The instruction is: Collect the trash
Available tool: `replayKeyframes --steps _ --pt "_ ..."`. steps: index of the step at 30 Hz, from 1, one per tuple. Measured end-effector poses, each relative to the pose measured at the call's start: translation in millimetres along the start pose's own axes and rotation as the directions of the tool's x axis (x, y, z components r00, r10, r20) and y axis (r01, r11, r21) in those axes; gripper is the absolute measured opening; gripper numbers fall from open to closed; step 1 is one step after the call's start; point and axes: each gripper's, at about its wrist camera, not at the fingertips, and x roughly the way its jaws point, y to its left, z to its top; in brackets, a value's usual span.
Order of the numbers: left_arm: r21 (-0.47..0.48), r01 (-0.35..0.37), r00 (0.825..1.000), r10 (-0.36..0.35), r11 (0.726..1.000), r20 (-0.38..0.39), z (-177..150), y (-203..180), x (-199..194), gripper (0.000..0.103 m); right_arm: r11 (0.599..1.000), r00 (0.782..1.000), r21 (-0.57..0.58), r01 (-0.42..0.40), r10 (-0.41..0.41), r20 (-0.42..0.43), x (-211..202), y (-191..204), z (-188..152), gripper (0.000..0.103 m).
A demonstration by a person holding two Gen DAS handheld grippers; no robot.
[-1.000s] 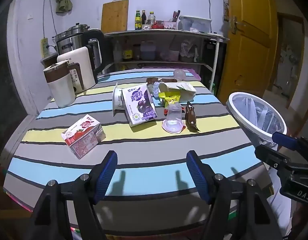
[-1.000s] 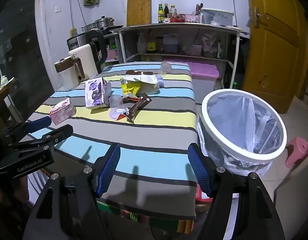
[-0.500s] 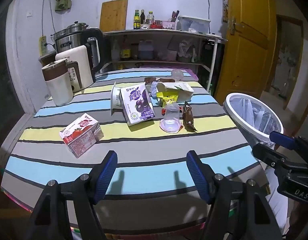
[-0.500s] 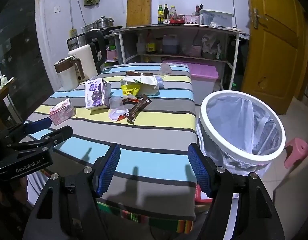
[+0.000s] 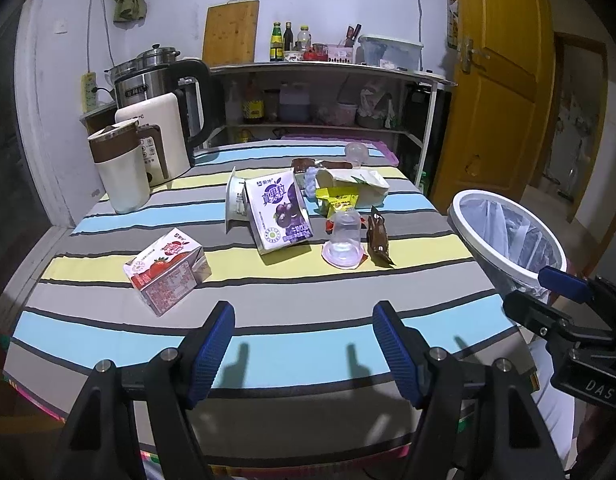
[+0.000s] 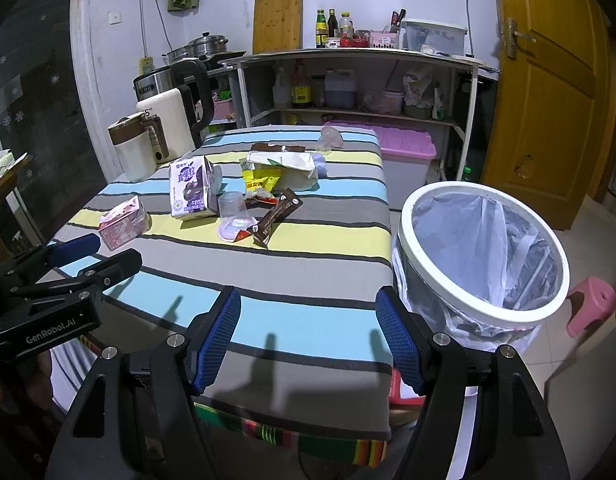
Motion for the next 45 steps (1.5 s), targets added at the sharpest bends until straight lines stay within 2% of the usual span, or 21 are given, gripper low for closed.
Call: replayKeyframes --steps 45 --pt "0.004 -0.005 1.000 0.005 1.000 0.015 0.2 -0.8 -3.1 0.071 1.000 1.000 0.002 0.003 -0.003 -0.003 1.0 3.2 -1.2 0.070"
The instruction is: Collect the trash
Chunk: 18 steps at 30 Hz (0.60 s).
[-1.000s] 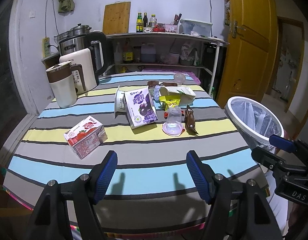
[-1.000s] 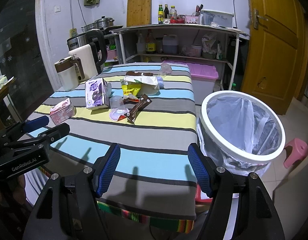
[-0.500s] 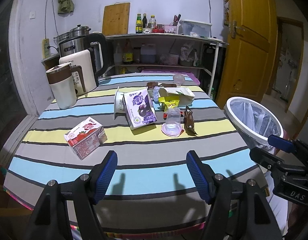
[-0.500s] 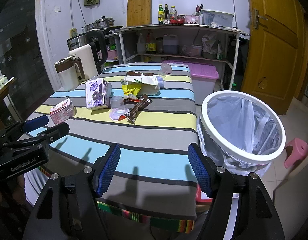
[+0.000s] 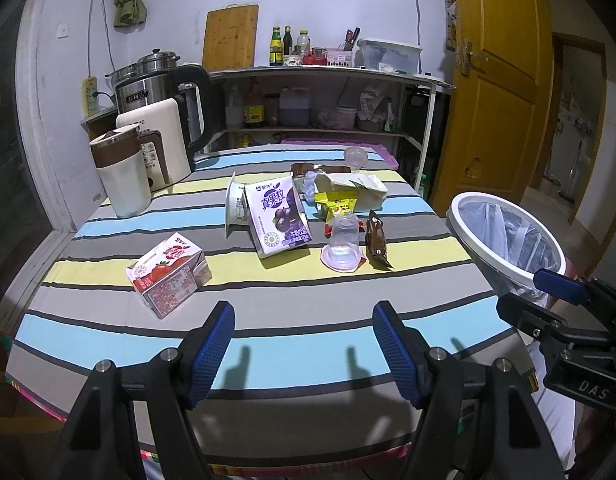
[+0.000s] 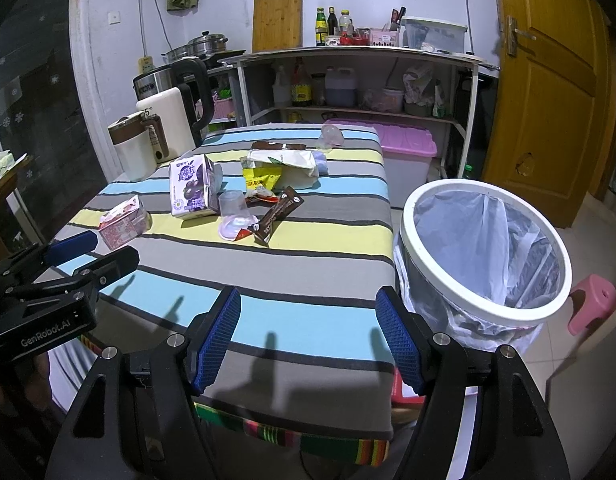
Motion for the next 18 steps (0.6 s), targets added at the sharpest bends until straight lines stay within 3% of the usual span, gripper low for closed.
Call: replayKeyframes --steps 18 --pt "-0.003 0.006 1.000 -0.006 1.000 -0.012 -2.9 -0.2 4.2 0.071 1.000 1.000 -0.001 -0.003 0.003 -0.007 4.2 -0.5 -1.0 0.070"
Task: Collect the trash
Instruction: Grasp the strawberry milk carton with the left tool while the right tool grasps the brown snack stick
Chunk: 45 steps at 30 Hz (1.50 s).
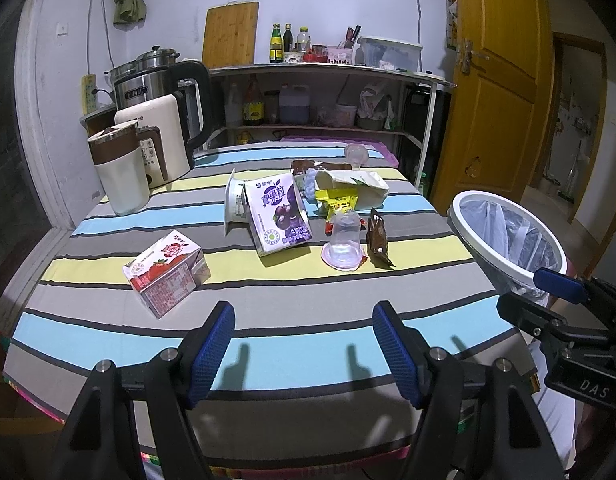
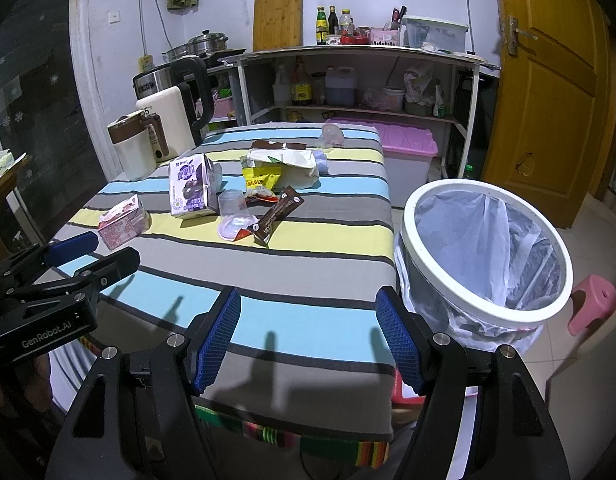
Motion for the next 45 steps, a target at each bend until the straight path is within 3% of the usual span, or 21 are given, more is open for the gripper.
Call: replayKeyframes --steps 13,19,25,37,45 --pt "-0.058 0.014 0.998 -0.018 0.998 -0.063 2 25 22 0.071 1.000 1.000 -0.010 -0.014 0.014 -0.023 17 2 9 0.070" --pt "-0.047 -0.042 0.999 0.041 0.998 -0.030 8 41 22 0.071 0.999 0.999 -0.021 -0.037 0.036 -0.040 32 7 19 0.070" --pt "-0.096 -0.095 0.995 0.096 0.991 0.006 23 78 23 0.071 0.998 0.997 -0.023 -0.065 0.064 -0.046 51 13 35 0.070" --pt "-0.056 -0.086 0.996 0.088 0.995 0.029 49 124 44 0.071 0.996 0.991 0.005 -0.086 0.086 -0.105 109 27 62 0.070" --pt "-0.022 -0.023 1.000 0.023 0.999 -0.013 52 138 74 0.073 0.994 0.983 0.077 -0.071 0.083 -0.162 145 22 68 0.063"
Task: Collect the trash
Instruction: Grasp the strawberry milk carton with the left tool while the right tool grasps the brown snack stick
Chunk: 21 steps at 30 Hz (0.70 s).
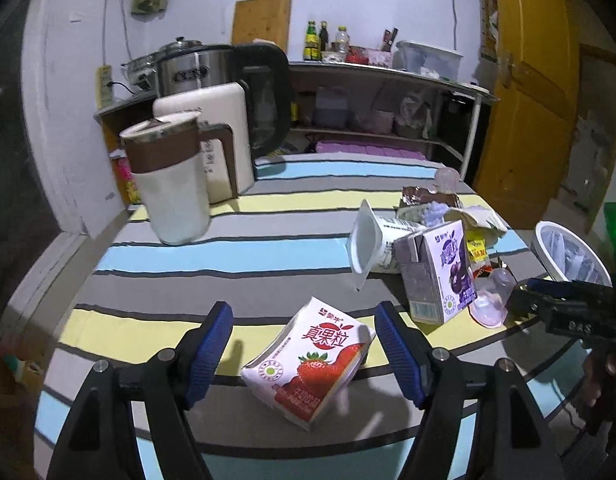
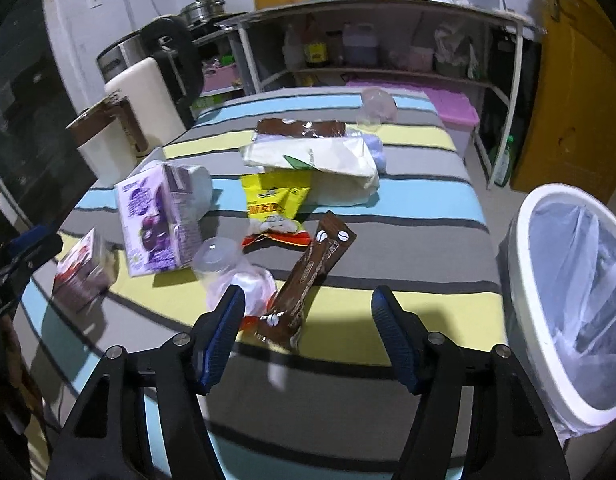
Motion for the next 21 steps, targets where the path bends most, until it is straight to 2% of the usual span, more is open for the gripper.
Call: replayKeyframes --steps 7,11,16,18,21 --pt "0.043 0.036 0.998 -0.033 0.998 -0.061 -8 -4 20 0.074 1.000 1.000 0.014 0.017 -0.017 -0.017 11 -1 8 0.055" --pt "0.096 0.049 0.995 -0.040 0.994 -0.096 -13 -13 25 0.074 0.999 0.999 0.008 0.051 -0.050 -0.020 13 -2 11 0.041" --pt "0.089 0.042 0.993 -0.031 0.995 -0.113 -18 -11 26 0.073 0.997 0.997 0.011 0.078 -0.078 -0.025 12 -7 12 0.025" --pt "0.081 0.035 0.994 -0.027 0.996 -0.107 -19 -9 25 0.068 0.996 0.996 0.010 0.083 -0.083 -0.025 11 -8 11 0.019" --pt "0.064 0.036 0.995 -0.029 0.997 -0.095 -21 -9 21 0.062 0.997 0.997 0.020 0.073 -0.073 -0.024 11 -12 11 0.017"
